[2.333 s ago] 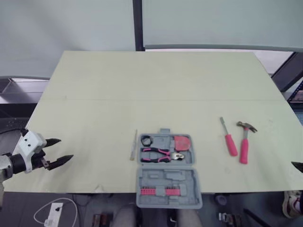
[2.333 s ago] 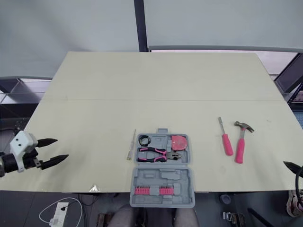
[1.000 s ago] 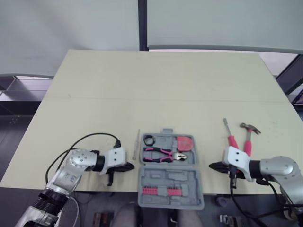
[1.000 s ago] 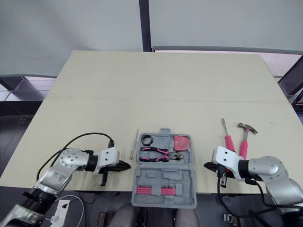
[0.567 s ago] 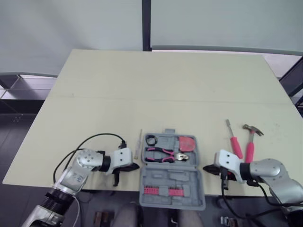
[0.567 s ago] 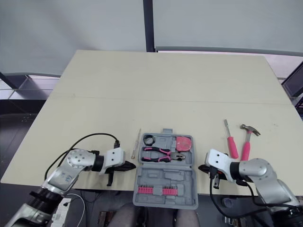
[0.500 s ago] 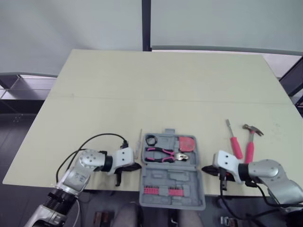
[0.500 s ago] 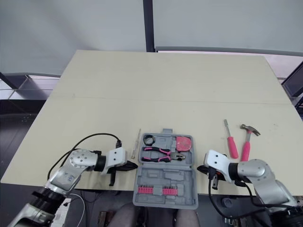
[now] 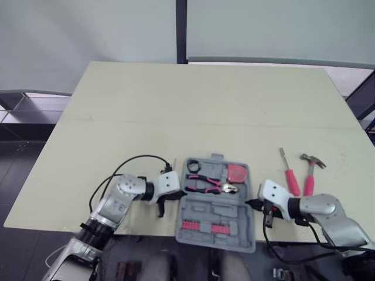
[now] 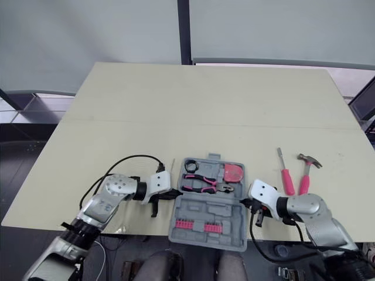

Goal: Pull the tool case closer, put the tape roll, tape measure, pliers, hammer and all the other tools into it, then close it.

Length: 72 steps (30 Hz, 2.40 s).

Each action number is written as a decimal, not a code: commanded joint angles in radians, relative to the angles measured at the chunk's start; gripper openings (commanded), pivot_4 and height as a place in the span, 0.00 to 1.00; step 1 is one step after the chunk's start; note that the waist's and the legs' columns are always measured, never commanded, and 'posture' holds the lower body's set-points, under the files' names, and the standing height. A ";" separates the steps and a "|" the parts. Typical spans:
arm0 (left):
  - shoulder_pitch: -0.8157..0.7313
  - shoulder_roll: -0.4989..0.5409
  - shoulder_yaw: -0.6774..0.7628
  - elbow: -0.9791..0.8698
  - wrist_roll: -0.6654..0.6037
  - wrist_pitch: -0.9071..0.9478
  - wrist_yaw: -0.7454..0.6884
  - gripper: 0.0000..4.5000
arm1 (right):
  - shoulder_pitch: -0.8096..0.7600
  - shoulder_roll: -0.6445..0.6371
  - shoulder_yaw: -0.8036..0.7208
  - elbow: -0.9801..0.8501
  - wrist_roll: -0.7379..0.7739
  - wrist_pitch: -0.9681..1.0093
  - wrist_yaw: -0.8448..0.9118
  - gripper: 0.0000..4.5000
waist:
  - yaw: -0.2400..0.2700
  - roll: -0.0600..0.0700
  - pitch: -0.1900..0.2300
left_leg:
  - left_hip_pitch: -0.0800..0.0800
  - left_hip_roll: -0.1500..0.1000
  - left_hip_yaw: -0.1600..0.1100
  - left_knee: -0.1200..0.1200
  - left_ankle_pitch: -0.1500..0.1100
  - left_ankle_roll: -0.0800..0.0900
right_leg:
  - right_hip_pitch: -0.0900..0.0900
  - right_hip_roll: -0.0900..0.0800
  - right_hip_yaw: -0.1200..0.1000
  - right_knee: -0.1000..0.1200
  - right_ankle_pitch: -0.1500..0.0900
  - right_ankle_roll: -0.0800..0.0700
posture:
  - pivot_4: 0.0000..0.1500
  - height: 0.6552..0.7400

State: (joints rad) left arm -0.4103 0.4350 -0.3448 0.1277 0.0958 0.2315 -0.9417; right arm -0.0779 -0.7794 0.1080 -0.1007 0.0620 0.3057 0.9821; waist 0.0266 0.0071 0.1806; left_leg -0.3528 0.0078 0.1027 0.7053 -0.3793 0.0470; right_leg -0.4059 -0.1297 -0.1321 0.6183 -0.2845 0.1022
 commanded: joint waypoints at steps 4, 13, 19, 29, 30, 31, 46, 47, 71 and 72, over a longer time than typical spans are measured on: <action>-0.078 -0.075 -0.017 0.039 0.021 0.027 0.060 0.01 | -0.101 0.052 0.018 0.025 -0.023 -0.036 -0.042 0.00 | -0.002 0.000 0.000 | -0.001 0.000 0.000 0.000 0.000 0.000 | 0.000 0.000 -0.001 0.000 0.000 0.000 | 1.00 1.00; -0.101 -0.071 -0.010 0.076 0.034 0.015 0.078 0.01 | -0.173 0.091 0.043 0.075 -0.058 -0.040 -0.037 0.00 | -0.004 0.000 0.000 | -0.001 0.000 -0.001 0.000 0.000 0.000 | 0.000 0.000 -0.001 0.000 0.000 0.000 | 1.00 1.00; -0.085 -0.061 -0.012 0.055 0.036 0.027 0.074 0.01 | -0.198 0.117 0.058 0.070 -0.067 -0.024 -0.034 0.00 | -0.006 0.000 0.000 | -0.001 0.000 -0.001 0.000 0.000 0.000 | -0.001 0.001 -0.001 0.000 0.000 0.000 | 1.00 1.00; -0.075 -0.033 -0.008 0.037 0.038 0.029 0.069 0.01 | -0.196 0.123 0.065 0.045 -0.066 -0.013 -0.032 0.00 | -0.015 0.000 0.000 | -0.001 0.001 -0.001 0.000 0.000 0.000 | -0.001 0.001 -0.001 0.000 0.000 0.000 | 1.00 1.00; -0.074 -0.032 -0.008 0.036 0.039 0.029 0.069 0.01 | -0.197 0.126 0.066 0.043 -0.067 -0.009 -0.033 0.00 | -0.016 0.000 0.000 | -0.001 0.001 -0.001 0.000 0.000 0.000 | -0.001 0.001 -0.001 0.000 0.000 0.000 | 1.00 1.00; -0.073 -0.031 -0.009 0.035 0.040 0.029 0.069 0.01 | -0.198 0.128 0.067 0.041 -0.067 -0.007 -0.033 0.00 | -0.018 0.000 0.000 | -0.001 0.002 -0.001 0.000 0.000 -0.001 | -0.001 0.001 -0.001 0.000 0.000 0.000 | 1.00 1.00; -0.083 -0.023 -0.007 0.044 0.046 0.027 0.078 0.01 | -0.230 0.142 0.078 0.084 -0.101 -0.037 -0.039 0.00 | -0.027 0.000 0.000 | -0.001 0.002 -0.001 0.000 0.001 -0.001 | -0.001 0.001 -0.001 0.000 0.000 0.000 | 1.00 1.00; -0.083 -0.023 -0.007 0.043 0.046 0.027 0.078 0.01 | -0.231 0.142 0.078 0.085 -0.102 -0.038 -0.038 0.00 | -0.027 0.000 0.000 | -0.001 0.002 -0.001 0.000 0.001 -0.001 | -0.001 0.001 -0.001 0.000 0.000 0.000 | 1.00 1.00; 0.151 0.168 0.355 -0.255 -0.361 0.081 -0.111 0.01 | -0.009 -0.057 -0.233 -0.153 0.008 0.057 -0.035 0.00 | -0.025 0.000 0.000 | -0.005 0.002 -0.004 0.000 0.000 -0.002 | -0.003 -0.003 0.001 -0.002 0.000 0.000 | 1.00 1.00; 0.166 0.189 0.392 -0.260 -0.391 0.101 -0.115 0.01 | 0.021 -0.064 -0.291 -0.170 0.052 0.085 -0.022 0.00 | -0.023 0.000 0.000 | -0.005 0.002 -0.005 0.000 0.000 -0.002 | -0.002 -0.003 0.002 -0.003 0.000 0.000 | 1.00 1.00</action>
State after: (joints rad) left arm -0.2545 0.6040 -0.0219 -0.0809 -0.2251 0.3084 -1.0376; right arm -0.0759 -0.8228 -0.0797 -0.2120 0.0401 0.3488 0.9400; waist 0.0035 0.0071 0.1809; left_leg -0.3574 0.0099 0.0969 0.7054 -0.3792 0.0454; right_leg -0.4067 -0.1328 -0.1302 0.6148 -0.2846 0.1020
